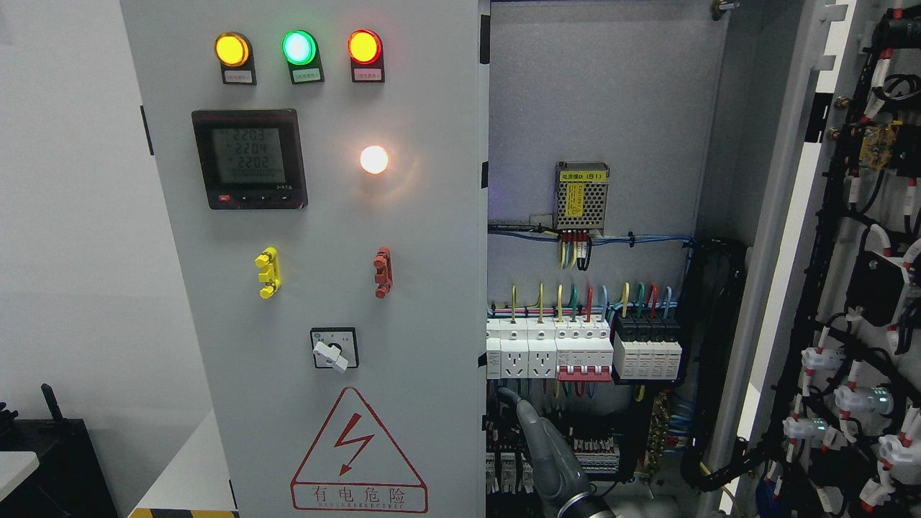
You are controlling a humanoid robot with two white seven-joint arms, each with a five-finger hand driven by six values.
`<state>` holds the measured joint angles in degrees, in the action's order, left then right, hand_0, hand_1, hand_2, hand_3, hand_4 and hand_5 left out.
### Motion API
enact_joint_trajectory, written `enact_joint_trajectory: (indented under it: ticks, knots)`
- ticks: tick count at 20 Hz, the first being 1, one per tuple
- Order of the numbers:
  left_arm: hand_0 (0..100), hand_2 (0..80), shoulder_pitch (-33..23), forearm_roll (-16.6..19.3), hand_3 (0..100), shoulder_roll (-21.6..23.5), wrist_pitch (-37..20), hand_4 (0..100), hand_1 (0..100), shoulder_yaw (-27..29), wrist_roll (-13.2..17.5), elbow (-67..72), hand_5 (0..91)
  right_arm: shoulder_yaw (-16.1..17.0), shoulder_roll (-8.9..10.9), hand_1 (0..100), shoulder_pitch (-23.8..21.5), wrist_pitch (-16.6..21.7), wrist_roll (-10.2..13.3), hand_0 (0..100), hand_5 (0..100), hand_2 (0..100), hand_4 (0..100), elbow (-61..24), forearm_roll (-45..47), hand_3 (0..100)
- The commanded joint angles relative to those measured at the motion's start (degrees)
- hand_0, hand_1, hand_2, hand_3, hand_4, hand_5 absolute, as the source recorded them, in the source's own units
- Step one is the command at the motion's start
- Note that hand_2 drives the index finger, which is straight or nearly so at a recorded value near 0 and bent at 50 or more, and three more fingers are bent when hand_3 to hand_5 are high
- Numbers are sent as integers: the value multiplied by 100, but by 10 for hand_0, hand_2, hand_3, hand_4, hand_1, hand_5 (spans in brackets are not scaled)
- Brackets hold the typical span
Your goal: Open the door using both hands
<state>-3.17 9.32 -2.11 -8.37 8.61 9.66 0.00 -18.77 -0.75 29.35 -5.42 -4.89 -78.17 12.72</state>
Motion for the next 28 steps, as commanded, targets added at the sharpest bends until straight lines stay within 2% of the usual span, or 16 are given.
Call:
enact_joint_trajectory:
  ticks: [1, 5, 26, 28]
  knots:
    - [0, 0, 0, 0, 0, 0, 2, 42, 0, 0, 0, 132, 0, -47, -162, 0, 27, -3, -3, 0, 0, 0, 0, 4, 20, 0]
    - [0, 0, 0, 0, 0, 0, 2, 42, 0, 0, 0, 132, 0, -74, -171, 0, 27, -3, -161, 0, 0, 0, 0, -5, 20, 0]
    - [0, 0, 0, 0, 0, 0, 2, 42, 0, 0, 0, 132, 0, 5, -118, 0, 27, -3, -258, 0, 0, 0, 0, 21, 249, 0]
    - [0, 0, 0, 0, 0, 0, 2, 42, 0, 0, 0, 132, 0, 5, -118, 0, 27, -3, -371, 0, 0, 0, 0, 21, 249, 0]
